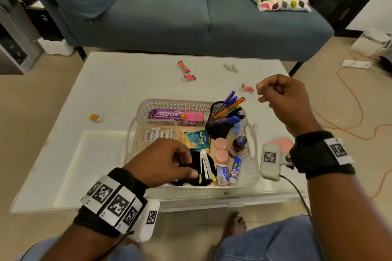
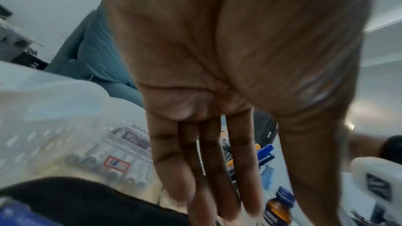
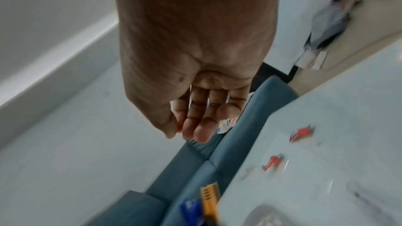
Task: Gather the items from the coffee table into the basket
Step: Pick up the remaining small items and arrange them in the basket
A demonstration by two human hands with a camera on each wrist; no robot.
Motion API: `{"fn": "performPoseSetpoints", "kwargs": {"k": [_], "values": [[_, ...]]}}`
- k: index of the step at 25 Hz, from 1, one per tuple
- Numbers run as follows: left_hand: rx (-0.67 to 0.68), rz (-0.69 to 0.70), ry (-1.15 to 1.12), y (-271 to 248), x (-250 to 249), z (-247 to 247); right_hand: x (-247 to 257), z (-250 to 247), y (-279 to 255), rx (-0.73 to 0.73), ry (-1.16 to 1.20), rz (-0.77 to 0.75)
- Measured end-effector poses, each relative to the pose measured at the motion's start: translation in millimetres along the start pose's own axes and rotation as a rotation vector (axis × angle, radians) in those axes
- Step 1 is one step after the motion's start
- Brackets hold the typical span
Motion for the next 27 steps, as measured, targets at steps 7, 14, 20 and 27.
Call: {"fn": "performPoseSetpoints", "kwargs": {"k": [7, 14, 20, 27], "values": [[0.270, 0.017, 0.113, 8.4, -2.7, 24.4, -124.2, -14.5, 32.6, 0.281, -0.525, 0.540], [0.309, 0.002, 0.058, 12.2, 1.7, 25.5, -144.9, -3.4, 27.4, 0.201, -0.508, 0.557], [0.287, 0.017, 0.064, 15.4, 0.5, 31.7, -101.4, -25.9, 28.1, -0.067, -0.359, 0.394], [0.137, 0.014, -0.156, 15.3, 7.9, 12.5, 31.1, 15.6, -34.4, 0.001, 0.061, 0.061]]}}
Point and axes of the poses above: each hand's wrist, its own y-axis towards the middle knuckle, its own z-axis out of the palm, x = y × z, the point moved 3 cm from there along y, towards the middle knuckle, and after that the axes turned 9 degrees about y, right-handed, at the moved point
